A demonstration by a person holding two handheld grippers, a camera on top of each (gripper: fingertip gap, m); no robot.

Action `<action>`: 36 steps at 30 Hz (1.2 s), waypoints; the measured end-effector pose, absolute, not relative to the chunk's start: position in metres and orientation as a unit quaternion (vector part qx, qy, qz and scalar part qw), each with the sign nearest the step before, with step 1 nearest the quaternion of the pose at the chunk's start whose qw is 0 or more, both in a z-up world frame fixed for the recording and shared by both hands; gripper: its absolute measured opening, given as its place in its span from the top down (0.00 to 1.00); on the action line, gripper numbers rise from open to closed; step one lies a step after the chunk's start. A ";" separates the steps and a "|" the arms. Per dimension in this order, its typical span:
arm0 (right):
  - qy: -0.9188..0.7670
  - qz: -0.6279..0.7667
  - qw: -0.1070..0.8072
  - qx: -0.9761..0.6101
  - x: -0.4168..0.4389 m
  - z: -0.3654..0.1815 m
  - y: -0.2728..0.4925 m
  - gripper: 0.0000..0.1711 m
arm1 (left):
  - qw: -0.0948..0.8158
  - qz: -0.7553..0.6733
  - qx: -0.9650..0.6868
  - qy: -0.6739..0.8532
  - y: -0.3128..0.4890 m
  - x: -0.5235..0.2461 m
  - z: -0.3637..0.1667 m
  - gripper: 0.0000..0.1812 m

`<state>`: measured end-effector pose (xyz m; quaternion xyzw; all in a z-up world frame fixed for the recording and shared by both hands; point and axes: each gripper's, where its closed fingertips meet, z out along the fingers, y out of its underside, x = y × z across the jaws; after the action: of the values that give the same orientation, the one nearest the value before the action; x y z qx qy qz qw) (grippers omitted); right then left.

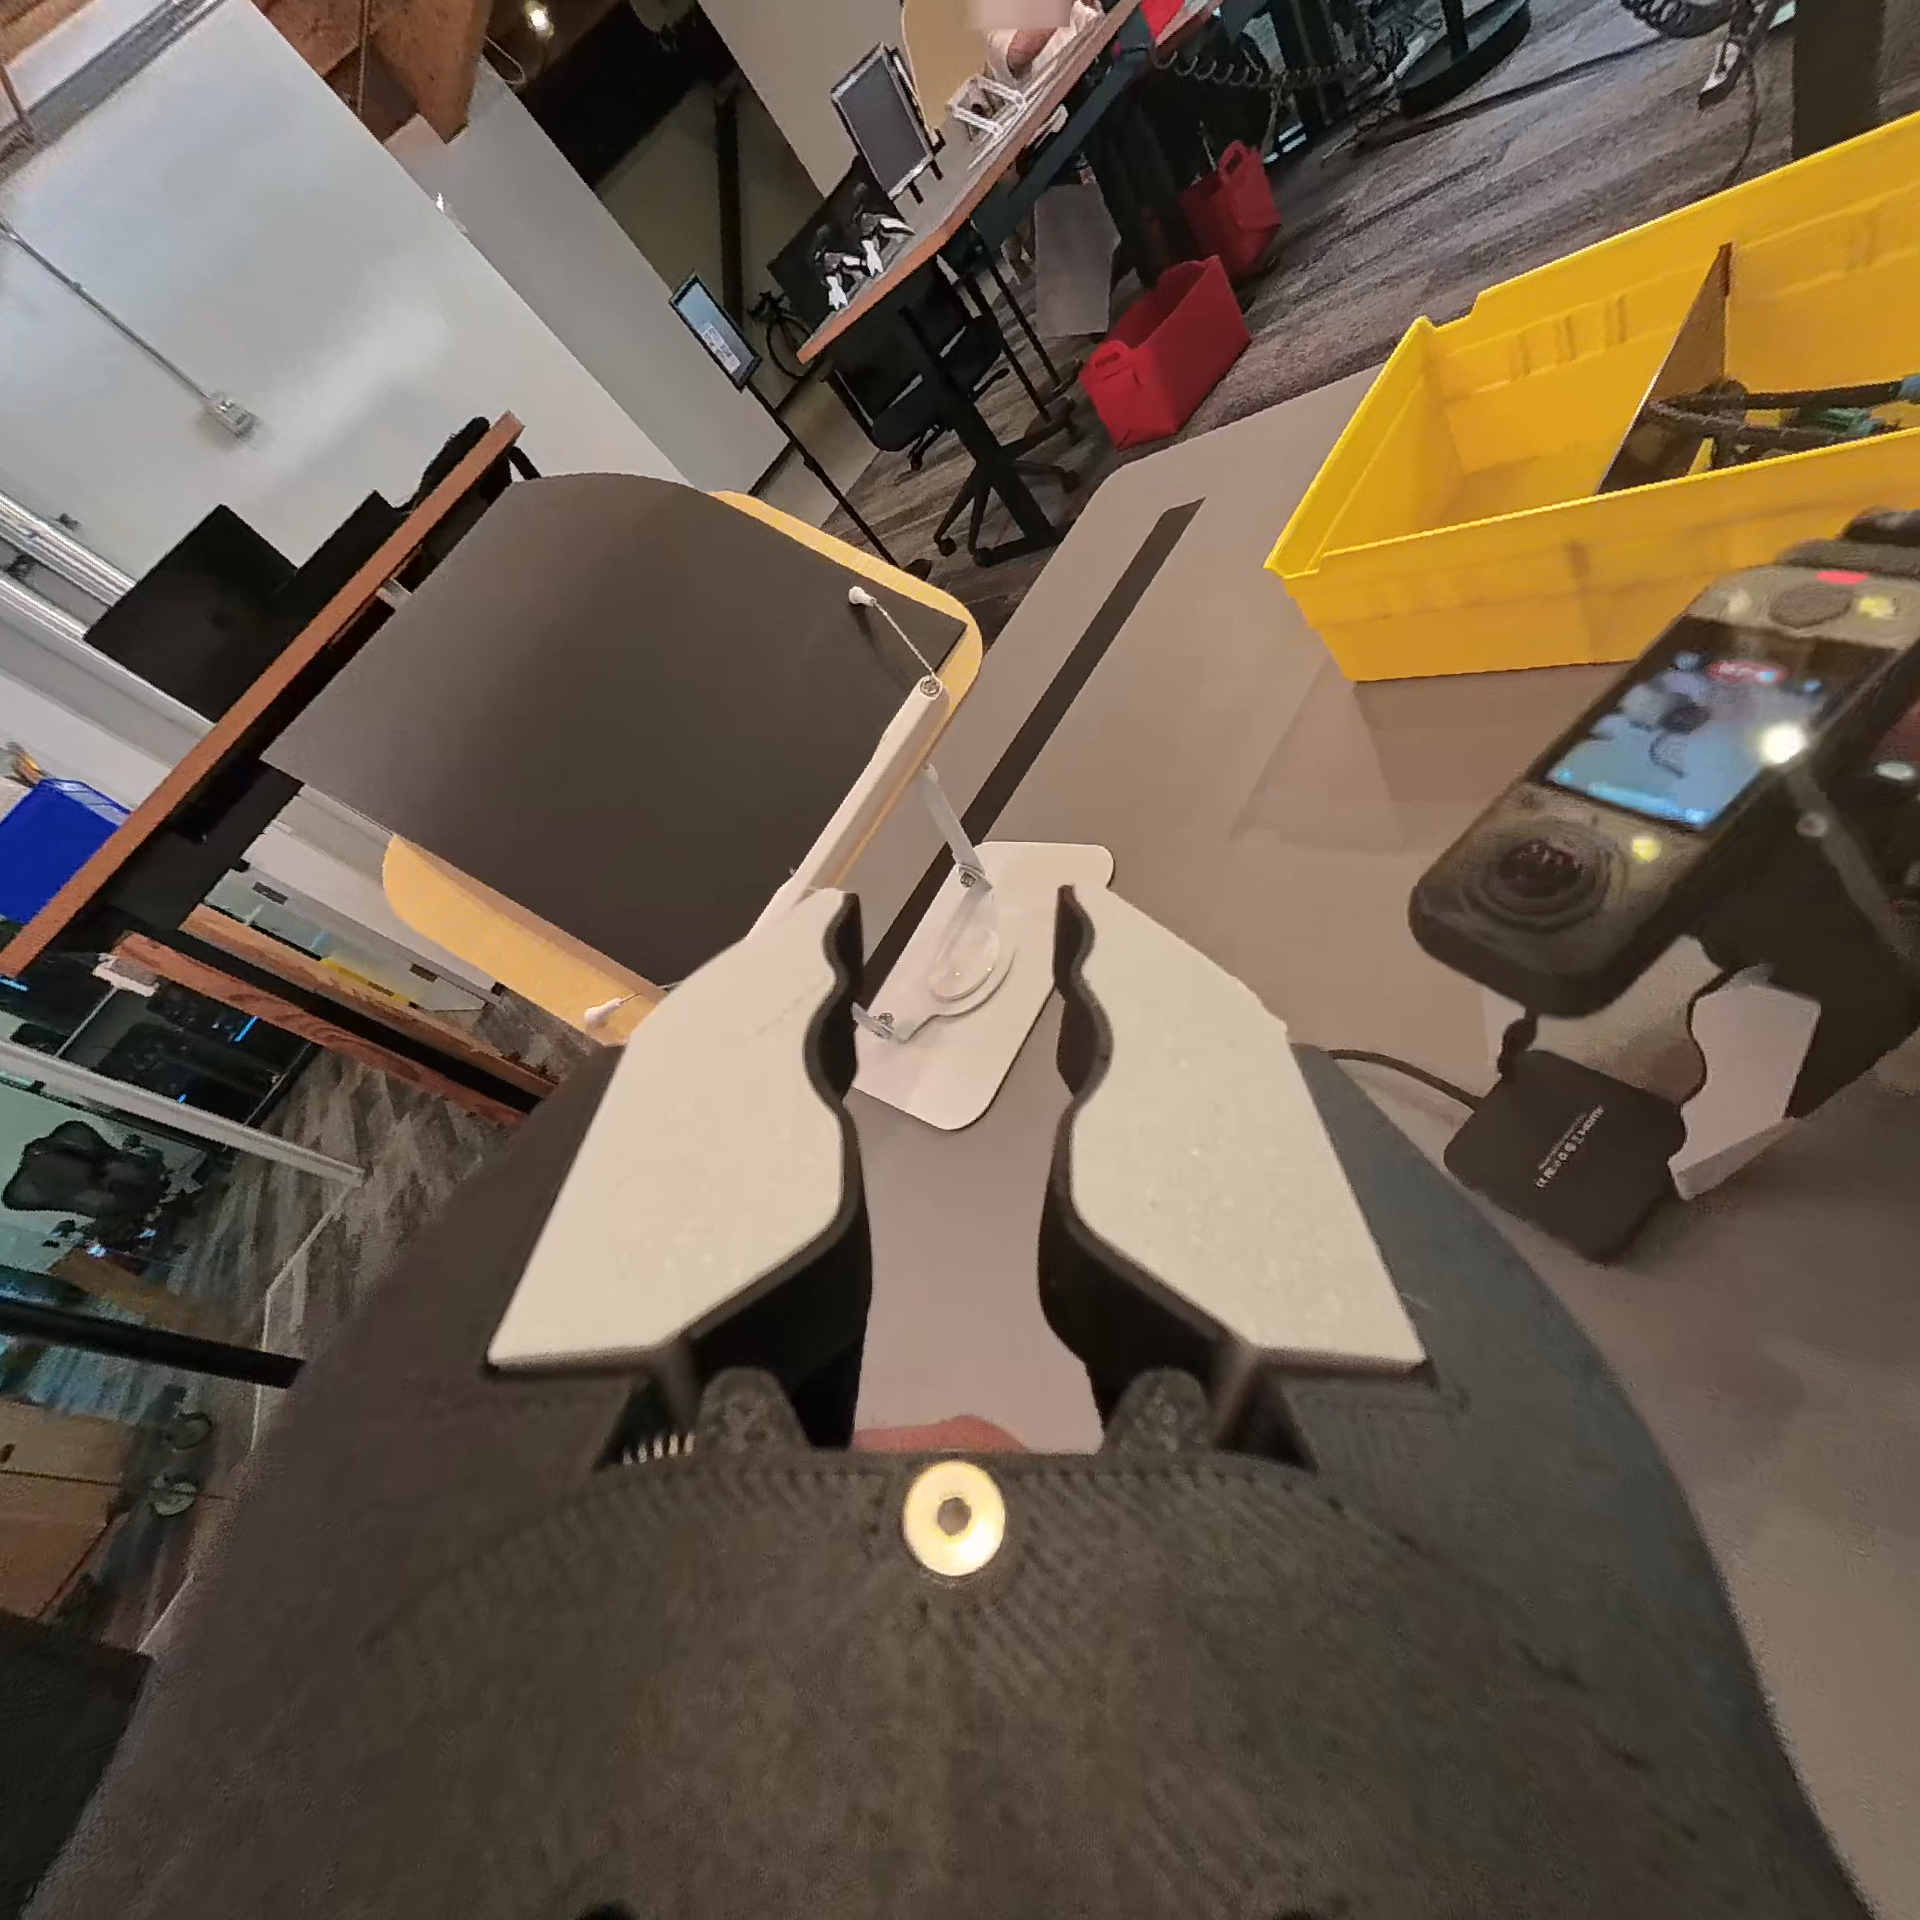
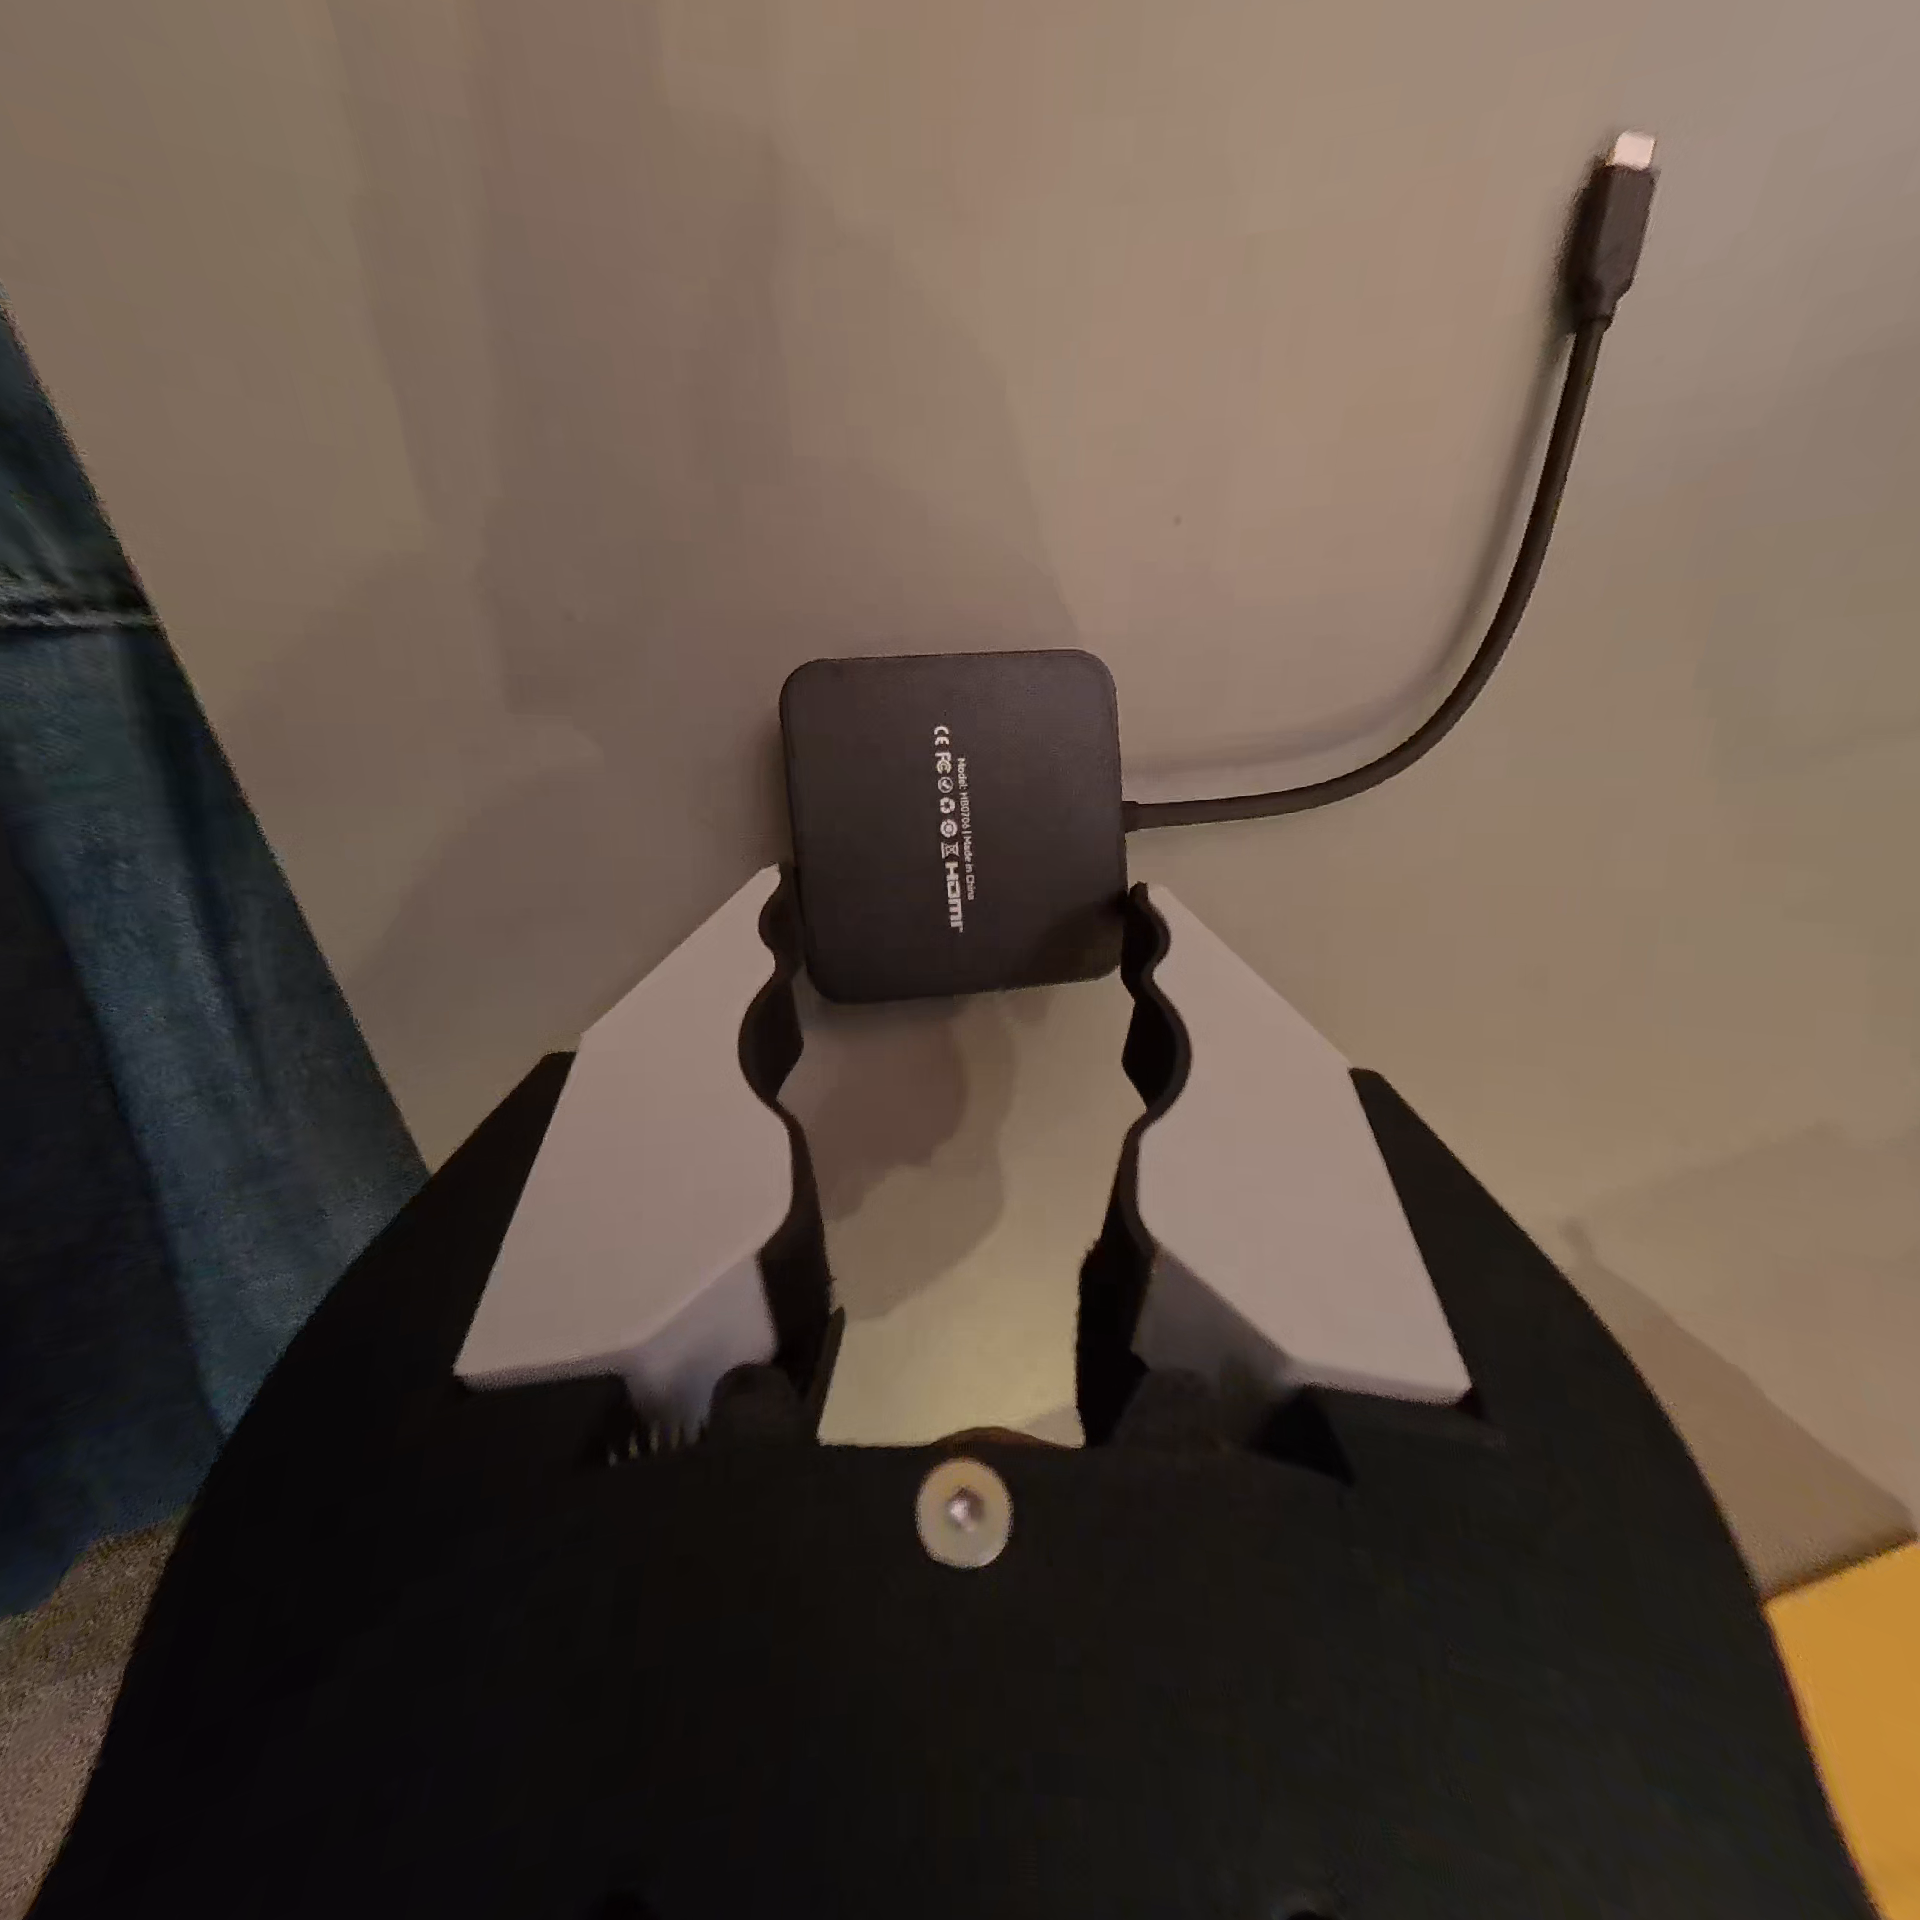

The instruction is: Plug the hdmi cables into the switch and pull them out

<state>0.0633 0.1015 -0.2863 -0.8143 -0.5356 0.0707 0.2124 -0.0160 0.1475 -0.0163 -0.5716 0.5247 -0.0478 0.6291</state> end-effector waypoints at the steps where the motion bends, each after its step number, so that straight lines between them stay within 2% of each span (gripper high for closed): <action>1: -0.529 0.081 0.224 -0.814 0.062 -0.280 0.102 0.65 | 0.629 -0.048 -0.571 0.525 0.147 -0.016 -0.016 0.81; 5: -0.502 0.095 0.285 -0.811 0.071 -0.236 0.110 0.65 | 0.633 -0.053 -0.570 0.521 0.146 -0.017 -0.012 0.81; 9: -0.463 0.086 0.368 -0.802 0.103 -0.163 0.123 0.65 | 0.634 -0.050 -0.572 0.518 0.149 -0.021 -0.010 0.81; 12: -0.409 0.058 0.422 -0.807 0.152 -0.111 0.140 0.65 | 0.635 -0.046 -0.573 0.516 0.150 -0.023 -0.010 0.81; 15: -0.333 0.012 0.444 -0.832 0.222 -0.088 0.161 0.65 | 0.635 -0.044 -0.574 0.516 0.151 -0.025 -0.009 0.81; 19: -0.222 -0.024 0.409 -0.885 0.318 -0.115 0.183 0.65 | 0.631 -0.036 -0.577 0.518 0.153 -0.026 -0.010 0.81; 23: -0.150 -0.020 0.356 -0.922 0.371 -0.164 0.190 0.65 | 0.624 -0.031 -0.582 0.521 0.155 -0.027 -0.013 0.81; 31: -0.133 -0.001 0.230 -0.964 0.386 -0.237 0.189 0.65 | 0.600 -0.019 -0.603 0.525 0.167 -0.032 -0.027 0.81; 36: -0.130 0.007 0.232 -0.964 0.384 -0.231 0.192 0.61 | 0.584 0.006 -0.618 0.527 0.178 -0.046 -0.032 0.80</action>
<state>0.3838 0.1921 -0.2312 -0.9640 -0.1298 0.0072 0.2318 -0.0458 0.1775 -0.0317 -0.6176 0.5273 0.0056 0.5835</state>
